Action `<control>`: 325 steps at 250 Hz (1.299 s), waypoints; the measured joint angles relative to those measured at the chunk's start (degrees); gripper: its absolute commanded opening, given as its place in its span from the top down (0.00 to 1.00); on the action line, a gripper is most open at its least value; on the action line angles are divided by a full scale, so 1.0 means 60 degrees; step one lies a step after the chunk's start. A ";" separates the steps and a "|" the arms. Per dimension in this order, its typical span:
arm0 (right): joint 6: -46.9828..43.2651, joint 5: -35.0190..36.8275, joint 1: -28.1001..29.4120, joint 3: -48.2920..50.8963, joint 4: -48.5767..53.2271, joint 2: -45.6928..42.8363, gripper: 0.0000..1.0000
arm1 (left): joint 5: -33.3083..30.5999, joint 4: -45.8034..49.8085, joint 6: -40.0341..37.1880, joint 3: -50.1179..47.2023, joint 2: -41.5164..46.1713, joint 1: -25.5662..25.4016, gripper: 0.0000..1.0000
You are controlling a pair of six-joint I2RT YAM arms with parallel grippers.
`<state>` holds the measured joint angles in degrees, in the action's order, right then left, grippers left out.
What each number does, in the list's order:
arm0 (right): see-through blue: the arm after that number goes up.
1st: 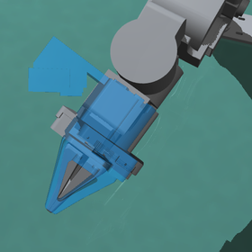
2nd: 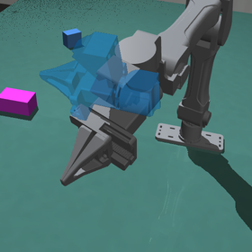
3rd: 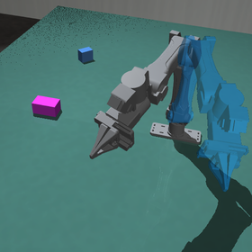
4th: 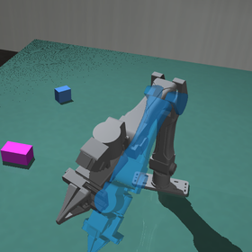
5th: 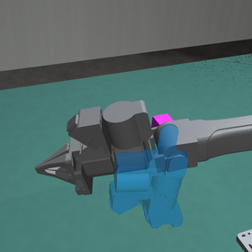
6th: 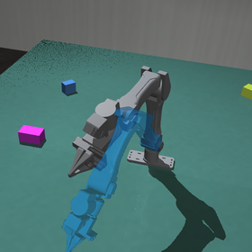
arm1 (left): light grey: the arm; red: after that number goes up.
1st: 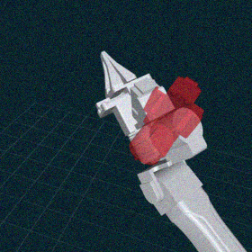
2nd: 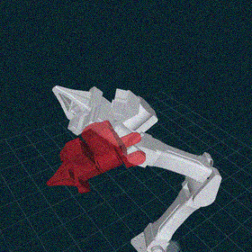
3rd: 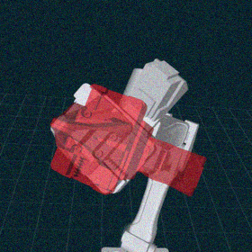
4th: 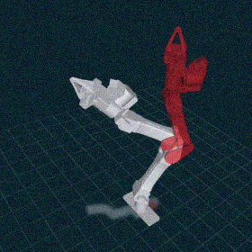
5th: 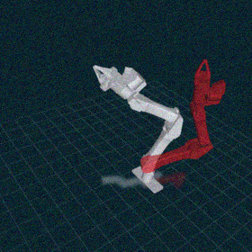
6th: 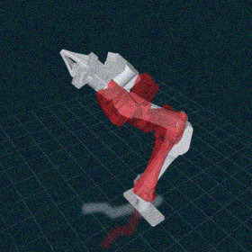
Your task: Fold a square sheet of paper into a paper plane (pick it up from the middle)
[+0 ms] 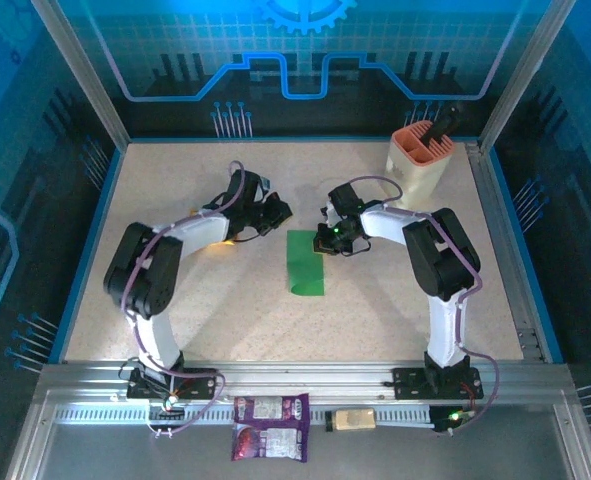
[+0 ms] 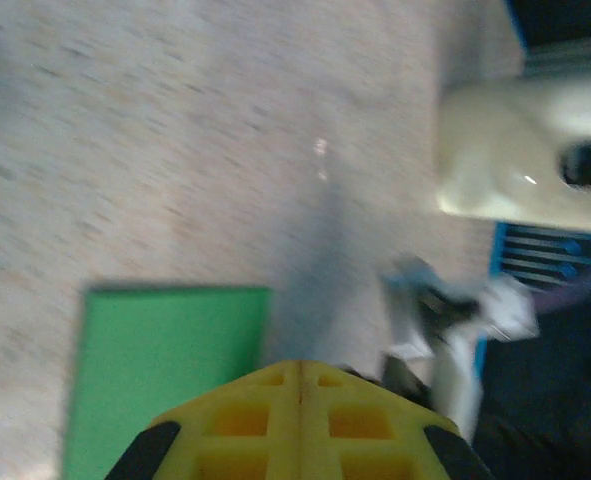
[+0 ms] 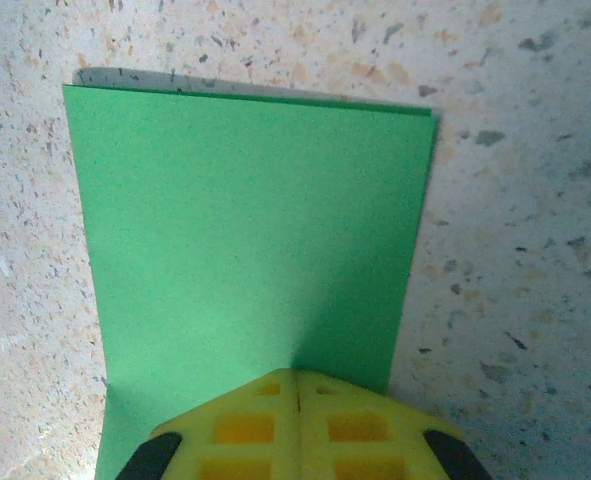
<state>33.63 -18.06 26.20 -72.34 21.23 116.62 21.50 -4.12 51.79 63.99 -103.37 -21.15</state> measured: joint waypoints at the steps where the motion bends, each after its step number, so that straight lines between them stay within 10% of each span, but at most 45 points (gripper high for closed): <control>1: -0.0004 0.0000 0.0000 0.0000 0.0000 0.0000 0.99 | 0.0000 -0.0011 0.0051 -0.0040 0.0073 -0.0055 1.00; 107: 0.0000 0.0007 0.0004 0.0066 -0.0091 -0.0033 0.99 | -0.0069 -0.0994 0.2080 -0.3461 0.0882 -0.1417 0.99; 325: -0.0004 0.0007 0.0004 0.0109 -0.0157 -0.0051 0.99 | -0.0124 -0.3155 0.2834 -0.4069 0.0233 -0.1719 0.95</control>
<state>33.61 -18.02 26.22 -71.68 20.29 116.31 20.75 -23.05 68.79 39.57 -101.97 -31.46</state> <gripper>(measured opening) 0.066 0.057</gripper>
